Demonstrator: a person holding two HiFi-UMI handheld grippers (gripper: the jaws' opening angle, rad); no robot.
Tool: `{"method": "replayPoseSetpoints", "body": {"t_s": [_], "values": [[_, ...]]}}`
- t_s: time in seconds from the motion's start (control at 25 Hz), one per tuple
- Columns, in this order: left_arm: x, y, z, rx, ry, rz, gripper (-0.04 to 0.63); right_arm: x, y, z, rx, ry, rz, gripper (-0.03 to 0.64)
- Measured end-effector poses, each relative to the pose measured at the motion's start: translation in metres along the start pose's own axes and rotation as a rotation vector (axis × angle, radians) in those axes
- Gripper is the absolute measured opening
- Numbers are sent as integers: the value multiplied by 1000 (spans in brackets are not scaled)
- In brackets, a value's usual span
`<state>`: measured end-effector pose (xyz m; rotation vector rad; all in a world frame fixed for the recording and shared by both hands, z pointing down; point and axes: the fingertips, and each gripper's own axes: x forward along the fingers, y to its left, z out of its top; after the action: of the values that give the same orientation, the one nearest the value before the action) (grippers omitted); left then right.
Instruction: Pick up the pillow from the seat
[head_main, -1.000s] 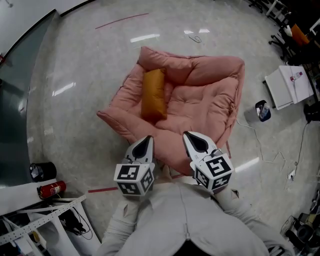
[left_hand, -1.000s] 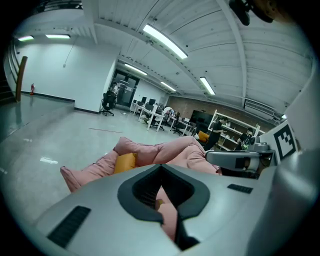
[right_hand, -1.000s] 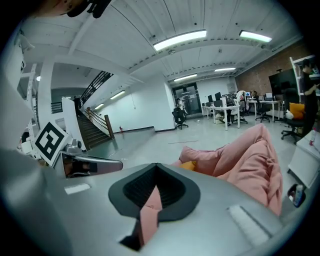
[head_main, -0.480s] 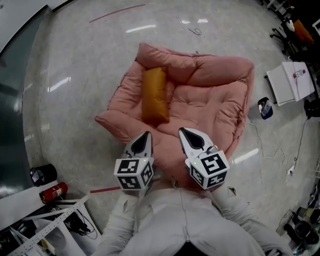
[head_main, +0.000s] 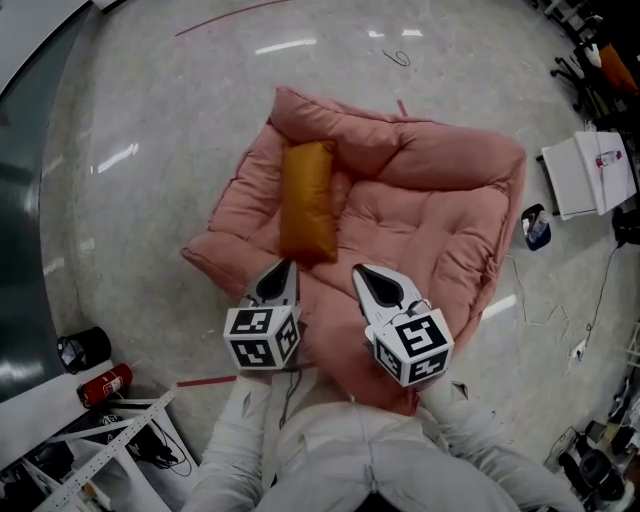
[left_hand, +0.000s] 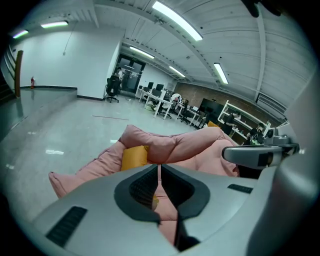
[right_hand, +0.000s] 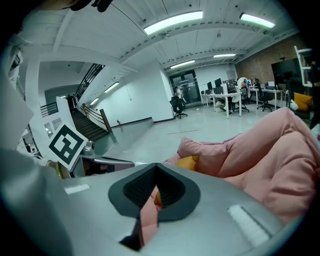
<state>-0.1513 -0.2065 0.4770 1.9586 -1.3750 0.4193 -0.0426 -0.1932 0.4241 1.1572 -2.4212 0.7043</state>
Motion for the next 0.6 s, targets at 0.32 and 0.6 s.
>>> {"method": "replayPoseSetpoints", "body": {"t_s": [0.32,0.6], "values": [[81,27,-9,0,97,-16,149,48,-31,-11,46,63,-11,0],[160,61,-37,-11,201,-5,328,87,-62,-37,112,124,-62,-1]]}}
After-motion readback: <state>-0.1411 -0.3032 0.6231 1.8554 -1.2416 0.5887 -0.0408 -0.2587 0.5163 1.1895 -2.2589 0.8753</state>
